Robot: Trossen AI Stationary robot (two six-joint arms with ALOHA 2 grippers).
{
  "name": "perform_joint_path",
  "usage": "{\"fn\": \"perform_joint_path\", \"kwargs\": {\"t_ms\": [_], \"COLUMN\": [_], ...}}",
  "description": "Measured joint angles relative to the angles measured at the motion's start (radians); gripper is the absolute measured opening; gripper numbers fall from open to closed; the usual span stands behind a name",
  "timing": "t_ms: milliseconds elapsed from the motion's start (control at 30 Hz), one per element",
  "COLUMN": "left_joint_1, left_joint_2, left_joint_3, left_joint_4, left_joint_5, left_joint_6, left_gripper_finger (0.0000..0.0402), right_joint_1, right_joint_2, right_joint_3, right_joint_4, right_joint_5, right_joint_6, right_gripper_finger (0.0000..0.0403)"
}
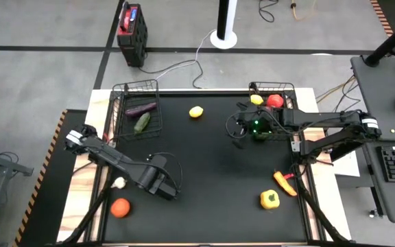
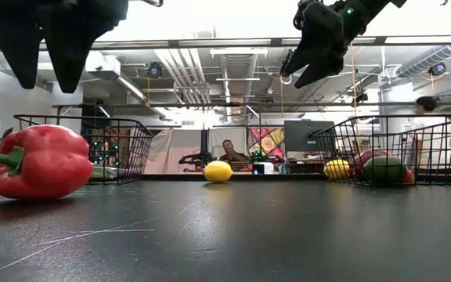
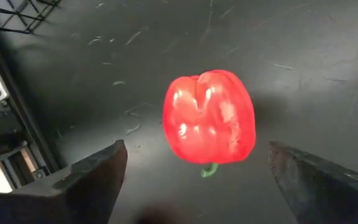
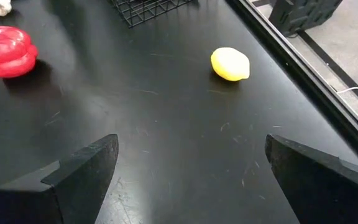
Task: Sort produce into baskets
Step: Put the red bell pepper into the left wire basket
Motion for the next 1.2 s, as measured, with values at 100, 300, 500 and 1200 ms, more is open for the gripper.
{"fn": "perform_joint_path", "kwargs": {"t_ms": [100, 300, 500, 1200], "left_joint_1": [0.0, 0.0, 0.0, 0.034], "left_joint_2": [0.01, 0.017, 0.017, 0.012], "left_joint_3": [0.0, 0.0, -0.003, -0.161], "left_joint_4": [0.0, 0.027, 0.065, 0.21], "left_joint_5": [0.025, 0.034, 0.044, 0.082], "left_joint_6": [0.001, 0.001, 0.001, 0.051], "left_gripper_finger": [0.0369, 0.0389, 0.0389, 0.0384], "right_joint_1": [0.0, 0.0, 0.0, 0.0], "right_joint_2": [0.0, 0.0, 0.0, 0.0], "right_joint_3": [0.0, 0.0, 0.0, 0.0], "right_joint_4": [0.0, 0.0, 0.0, -0.001], "right_joint_5": [0.0, 0.0, -0.001, -0.003], "right_joint_6": [0.0, 0.0, 0.001, -0.001], "right_gripper_finger": [0.0396, 0.0396, 0.0396, 0.0396]}}
